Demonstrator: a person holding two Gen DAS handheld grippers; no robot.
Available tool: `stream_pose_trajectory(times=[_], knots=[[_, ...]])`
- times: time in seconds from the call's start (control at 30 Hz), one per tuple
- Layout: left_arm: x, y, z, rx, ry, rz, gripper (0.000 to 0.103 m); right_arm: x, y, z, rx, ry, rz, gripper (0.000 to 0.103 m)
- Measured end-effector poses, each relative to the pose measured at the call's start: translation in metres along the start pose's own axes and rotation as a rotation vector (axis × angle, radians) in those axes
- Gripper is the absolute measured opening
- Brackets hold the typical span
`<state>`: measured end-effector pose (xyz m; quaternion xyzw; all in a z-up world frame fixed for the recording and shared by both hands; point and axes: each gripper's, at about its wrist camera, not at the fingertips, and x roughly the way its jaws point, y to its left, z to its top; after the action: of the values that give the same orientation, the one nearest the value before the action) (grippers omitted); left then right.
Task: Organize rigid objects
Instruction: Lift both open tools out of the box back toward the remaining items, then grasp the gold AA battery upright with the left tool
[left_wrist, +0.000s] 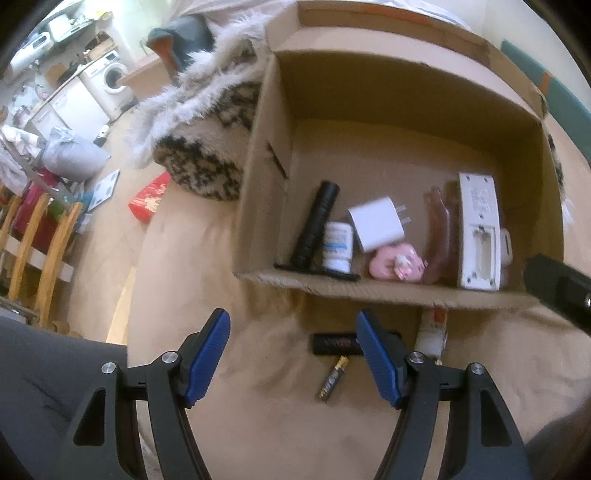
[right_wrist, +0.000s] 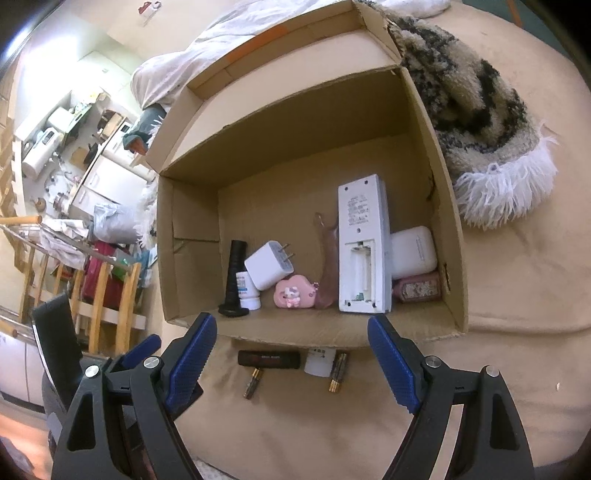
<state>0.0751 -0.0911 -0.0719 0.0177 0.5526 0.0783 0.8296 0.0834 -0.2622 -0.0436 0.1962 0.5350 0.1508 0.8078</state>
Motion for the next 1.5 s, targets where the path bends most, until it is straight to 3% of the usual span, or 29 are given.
stream_pose_trajectory(times=[0.3,0.63,0.93,1.17,1.4,1.43,1.47,1.5], knots=[[0.017,-0.003,-0.016,0.044,0.043,-0.032,0.068,-0.008,-0.005,-0.015,-0.018,0.002,-0.071,0.089],[0.033,0.001,-0.022,0.093,0.083,-0.094,0.068,0.007,-0.026,-0.031,0.056,0.056,-0.117,0.089],[0.064,-0.038,-0.022,0.186,0.138,-0.146,0.067,0.024,-0.038,-0.033,0.109,0.086,-0.158,0.089],[0.078,-0.035,-0.009,0.130,0.139,-0.160,0.065,0.024,-0.041,-0.034,0.121,0.082,-0.158,0.089],[0.080,-0.033,-0.008,0.150,0.155,-0.175,0.064,0.022,-0.040,-0.033,0.103,0.086,-0.154,0.089],[0.081,-0.031,-0.008,0.152,0.155,-0.177,0.063,0.020,-0.040,-0.033,0.099,0.084,-0.155,0.089],[0.079,-0.028,-0.011,0.154,0.153,-0.185,0.051,0.019,-0.039,-0.033,0.097,0.083,-0.156,0.089],[0.076,-0.028,-0.011,0.163,0.153,-0.237,0.026,0.018,-0.039,-0.034,0.096,0.082,-0.156,0.089]])
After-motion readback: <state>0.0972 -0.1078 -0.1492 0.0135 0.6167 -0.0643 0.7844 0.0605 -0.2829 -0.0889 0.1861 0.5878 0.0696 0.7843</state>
